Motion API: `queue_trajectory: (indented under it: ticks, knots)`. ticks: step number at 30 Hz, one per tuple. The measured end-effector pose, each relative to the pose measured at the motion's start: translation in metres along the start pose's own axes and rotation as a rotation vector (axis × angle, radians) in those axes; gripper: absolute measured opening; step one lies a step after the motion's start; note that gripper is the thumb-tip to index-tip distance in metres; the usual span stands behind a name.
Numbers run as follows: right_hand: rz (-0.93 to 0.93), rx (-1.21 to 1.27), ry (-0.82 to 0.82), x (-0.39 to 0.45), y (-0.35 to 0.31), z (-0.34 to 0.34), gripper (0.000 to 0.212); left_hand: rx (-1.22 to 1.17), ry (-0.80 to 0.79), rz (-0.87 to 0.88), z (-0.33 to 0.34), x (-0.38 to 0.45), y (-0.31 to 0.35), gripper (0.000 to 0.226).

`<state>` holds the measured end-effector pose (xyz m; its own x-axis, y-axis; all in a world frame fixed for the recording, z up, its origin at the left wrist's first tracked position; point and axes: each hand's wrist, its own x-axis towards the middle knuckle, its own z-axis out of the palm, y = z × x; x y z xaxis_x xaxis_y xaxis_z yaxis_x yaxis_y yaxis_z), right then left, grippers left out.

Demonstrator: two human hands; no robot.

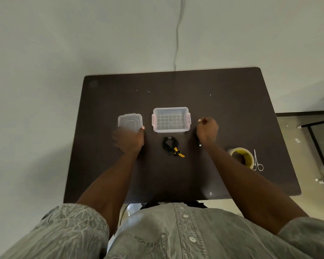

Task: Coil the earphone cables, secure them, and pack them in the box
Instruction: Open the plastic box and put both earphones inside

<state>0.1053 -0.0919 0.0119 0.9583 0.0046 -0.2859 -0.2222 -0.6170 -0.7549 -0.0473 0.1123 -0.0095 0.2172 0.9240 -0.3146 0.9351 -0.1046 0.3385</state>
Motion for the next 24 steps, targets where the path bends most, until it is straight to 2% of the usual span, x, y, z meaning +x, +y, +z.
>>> queue_trajectory:
  ticks: [2, 3, 4, 6, 9, 11, 14, 18, 21, 24]
  knots:
    - [0.012, -0.010, 0.084, -0.008, 0.010, -0.008, 0.013, -0.027, 0.122, 0.225, 0.007, -0.014, -0.003, 0.057]
    - [0.026, -0.008, 0.114, -0.009, 0.014, -0.013, 0.013, -0.071, 0.116, 0.361, 0.011, -0.023, -0.005, 0.039]
    - [0.033, -0.017, 0.135, -0.009, 0.018, -0.019, 0.013, -0.135, 0.049, 0.466, 0.018, -0.032, -0.006, 0.025]
    - [0.032, -0.061, 0.145, -0.003, 0.028, -0.029, 0.018, -0.207, -0.155, 0.549, 0.031, -0.053, -0.004, 0.014]
    - [0.028, -0.155, 0.072, 0.008, 0.041, -0.037, 0.019, -0.226, -0.294, 0.491, 0.054, -0.072, 0.004, 0.019]
    - [-0.026, -0.268, -0.033, 0.013, 0.047, -0.039, 0.018, -0.217, -0.302, 0.435, 0.063, -0.080, 0.010, 0.030]
    - [-0.025, -0.355, -0.177, 0.017, 0.051, -0.035, 0.029, -0.185, -0.265, 0.355, 0.069, -0.081, 0.016, 0.038]
    - [-0.011, -0.419, -0.246, 0.022, 0.050, -0.025, 0.043, -0.133, -0.282, 0.235, 0.073, -0.074, 0.022, 0.028]
    - [-0.009, -0.496, -0.236, 0.021, 0.045, -0.024, 0.040, -0.140, -0.272, 0.173, 0.073, -0.073, 0.023, 0.017]
    - [0.017, -0.471, -0.209, 0.022, 0.050, -0.022, 0.032, -0.213, -0.243, 0.128, 0.065, -0.079, 0.028, 0.009]
